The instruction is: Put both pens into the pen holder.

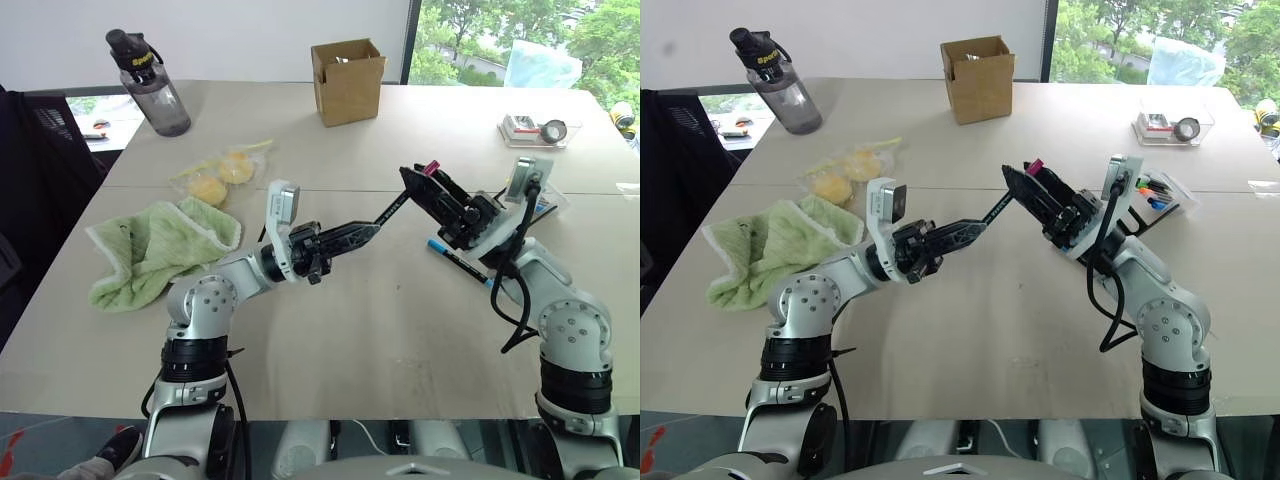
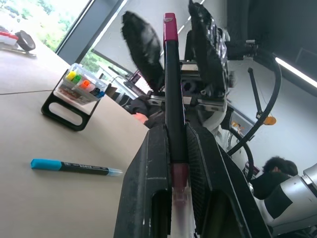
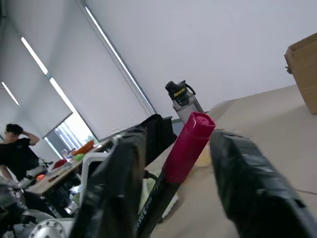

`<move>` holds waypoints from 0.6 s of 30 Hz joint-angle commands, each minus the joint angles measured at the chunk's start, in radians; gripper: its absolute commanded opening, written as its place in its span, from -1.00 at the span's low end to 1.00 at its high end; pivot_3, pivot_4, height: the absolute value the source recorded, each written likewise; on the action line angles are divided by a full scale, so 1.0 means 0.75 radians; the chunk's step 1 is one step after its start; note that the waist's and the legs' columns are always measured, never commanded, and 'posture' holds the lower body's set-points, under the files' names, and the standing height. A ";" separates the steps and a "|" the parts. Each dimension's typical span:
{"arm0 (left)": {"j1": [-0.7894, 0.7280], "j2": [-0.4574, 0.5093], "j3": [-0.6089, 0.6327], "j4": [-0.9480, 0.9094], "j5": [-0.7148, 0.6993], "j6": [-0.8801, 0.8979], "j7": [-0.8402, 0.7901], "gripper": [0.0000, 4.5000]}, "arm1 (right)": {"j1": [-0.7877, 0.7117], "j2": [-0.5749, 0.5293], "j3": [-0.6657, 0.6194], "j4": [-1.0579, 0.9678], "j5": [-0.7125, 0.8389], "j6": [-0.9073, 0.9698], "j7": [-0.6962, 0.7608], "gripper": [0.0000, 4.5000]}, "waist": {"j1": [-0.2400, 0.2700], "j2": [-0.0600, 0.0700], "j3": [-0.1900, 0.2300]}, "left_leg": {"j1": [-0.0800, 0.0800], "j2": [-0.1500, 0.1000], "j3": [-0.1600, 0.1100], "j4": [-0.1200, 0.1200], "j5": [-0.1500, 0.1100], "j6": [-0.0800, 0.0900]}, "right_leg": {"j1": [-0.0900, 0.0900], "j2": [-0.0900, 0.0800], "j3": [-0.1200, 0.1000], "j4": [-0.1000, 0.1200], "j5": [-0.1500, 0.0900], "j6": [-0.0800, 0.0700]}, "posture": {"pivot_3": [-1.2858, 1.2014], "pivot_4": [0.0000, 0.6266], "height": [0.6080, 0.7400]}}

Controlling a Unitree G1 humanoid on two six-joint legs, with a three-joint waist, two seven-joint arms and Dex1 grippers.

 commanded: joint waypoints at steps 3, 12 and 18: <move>0.021 0.008 -0.028 -0.039 -0.001 -0.057 -0.035 -1.00 | -0.012 -0.018 -0.020 -0.073 0.124 0.028 -0.023 -0.91 | -0.001 0.000 0.000 | 0.000 0.000 0.000 0.000 0.000 0.001 | 0.000 0.000 0.000 0.000 0.000 0.000 | 0.03 -0.52 0.93; -0.092 0.040 -0.101 0.012 0.197 -0.218 0.012 0.40 | -0.047 -0.247 -0.130 -0.123 0.115 0.028 -0.031 -0.93 | 0.006 0.001 0.001 | -0.001 0.000 0.000 0.000 -0.002 0.004 | 0.000 0.000 0.000 0.000 0.000 0.000 | 0.03 -0.52 0.93; -0.232 0.135 -0.142 -0.007 0.336 -0.317 0.021 0.81 | -0.205 -0.729 -0.255 -0.083 -0.045 0.029 0.154 -0.93 | -0.002 0.003 0.002 | -0.005 -0.003 0.000 0.001 -0.003 0.005 | -0.004 -0.002 0.000 -0.001 0.000 0.000 | 0.03 -0.52 0.93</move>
